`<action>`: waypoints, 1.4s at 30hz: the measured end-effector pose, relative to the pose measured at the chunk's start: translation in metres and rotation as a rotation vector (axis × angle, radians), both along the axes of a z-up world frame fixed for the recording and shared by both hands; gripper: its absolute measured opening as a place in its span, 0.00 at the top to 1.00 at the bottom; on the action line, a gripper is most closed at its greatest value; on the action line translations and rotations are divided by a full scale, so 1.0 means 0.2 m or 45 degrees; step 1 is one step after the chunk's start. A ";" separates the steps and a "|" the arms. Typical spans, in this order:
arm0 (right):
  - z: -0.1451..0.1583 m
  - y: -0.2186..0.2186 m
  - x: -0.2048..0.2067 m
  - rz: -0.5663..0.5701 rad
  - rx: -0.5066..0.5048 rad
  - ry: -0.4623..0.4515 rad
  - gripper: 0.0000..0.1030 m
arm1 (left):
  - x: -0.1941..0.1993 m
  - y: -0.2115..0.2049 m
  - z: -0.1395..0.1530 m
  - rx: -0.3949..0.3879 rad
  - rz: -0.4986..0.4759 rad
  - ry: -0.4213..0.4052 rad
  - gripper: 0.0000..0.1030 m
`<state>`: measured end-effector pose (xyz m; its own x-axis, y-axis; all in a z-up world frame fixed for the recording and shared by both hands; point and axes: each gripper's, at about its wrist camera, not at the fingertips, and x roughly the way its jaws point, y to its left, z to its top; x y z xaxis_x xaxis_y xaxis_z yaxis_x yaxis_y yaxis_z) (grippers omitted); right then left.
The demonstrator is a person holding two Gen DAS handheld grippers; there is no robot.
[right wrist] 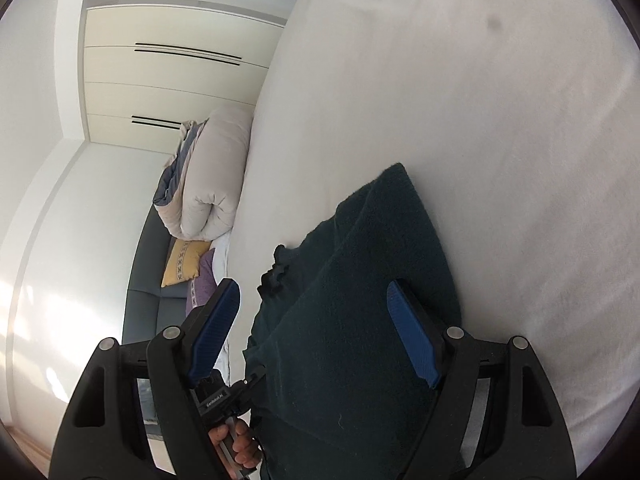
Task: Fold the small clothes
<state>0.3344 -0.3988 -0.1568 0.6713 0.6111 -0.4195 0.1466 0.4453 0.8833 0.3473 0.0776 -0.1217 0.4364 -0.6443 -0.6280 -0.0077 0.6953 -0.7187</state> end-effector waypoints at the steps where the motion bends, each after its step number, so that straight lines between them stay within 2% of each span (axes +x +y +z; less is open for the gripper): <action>1: 0.00 0.00 -0.02 0.004 -0.005 -0.003 0.26 | 0.00 0.00 0.00 0.000 0.003 0.001 0.87; 6: 0.00 0.00 -0.16 0.047 -0.005 0.016 0.26 | -0.04 0.04 0.04 0.038 0.025 -0.005 0.83; 10: 0.00 -0.03 -0.31 0.060 0.034 0.043 0.26 | -0.08 0.10 0.10 0.079 0.089 -0.039 0.60; 12: 0.04 -0.07 -0.36 0.045 0.055 0.045 0.26 | -0.11 0.13 0.17 0.186 0.159 -0.078 0.49; 13: 0.07 -0.08 -0.37 0.041 0.066 0.020 0.26 | -0.13 0.14 0.20 0.247 0.198 -0.101 0.39; 15: 0.15 -0.11 -0.37 0.032 0.078 -0.040 0.26 | -0.18 0.15 0.28 0.335 0.271 -0.180 0.36; 18: 0.19 -0.10 -0.28 0.049 0.080 -0.053 0.25 | -0.23 0.05 0.37 0.400 0.211 -0.304 0.35; 20: 0.14 -0.05 -0.23 0.076 0.097 -0.008 0.25 | -0.23 -0.07 0.37 0.462 0.120 -0.333 0.31; 23: 0.01 0.08 -0.22 0.177 0.067 0.050 0.25 | -0.21 -0.20 0.27 0.514 -0.006 -0.285 0.31; 25: -0.01 0.11 -0.27 0.197 -0.009 -0.019 0.25 | -0.20 -0.22 0.19 0.541 -0.034 -0.223 0.31; 26: 0.00 0.09 -0.30 0.183 -0.018 -0.035 0.26 | -0.23 -0.20 0.19 0.529 -0.026 -0.240 0.31; 29: 0.06 0.04 -0.42 0.124 0.006 0.012 0.25 | -0.32 -0.14 0.23 0.462 -0.009 -0.222 0.31; 31: 0.15 0.02 -0.55 0.097 -0.045 -0.037 0.25 | -0.43 -0.08 0.29 0.405 0.018 -0.245 0.31; 35: 0.32 0.07 -0.91 0.087 -0.163 -0.163 0.25 | -0.77 0.07 0.36 0.408 0.066 -0.271 0.12; 39: 0.38 0.17 -1.26 0.115 -0.400 -0.178 0.25 | -1.12 0.22 0.29 0.351 0.088 -0.156 0.12; 42: 0.37 0.24 -1.46 0.117 -0.482 -0.173 0.25 | -1.38 0.29 0.21 0.293 0.107 -0.065 0.12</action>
<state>0.0423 -0.3502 -0.0820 0.6860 0.4906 -0.5373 -0.0155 0.7482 0.6633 0.0716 0.1366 -0.0804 0.5172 -0.4468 -0.7300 -0.0405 0.8392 -0.5423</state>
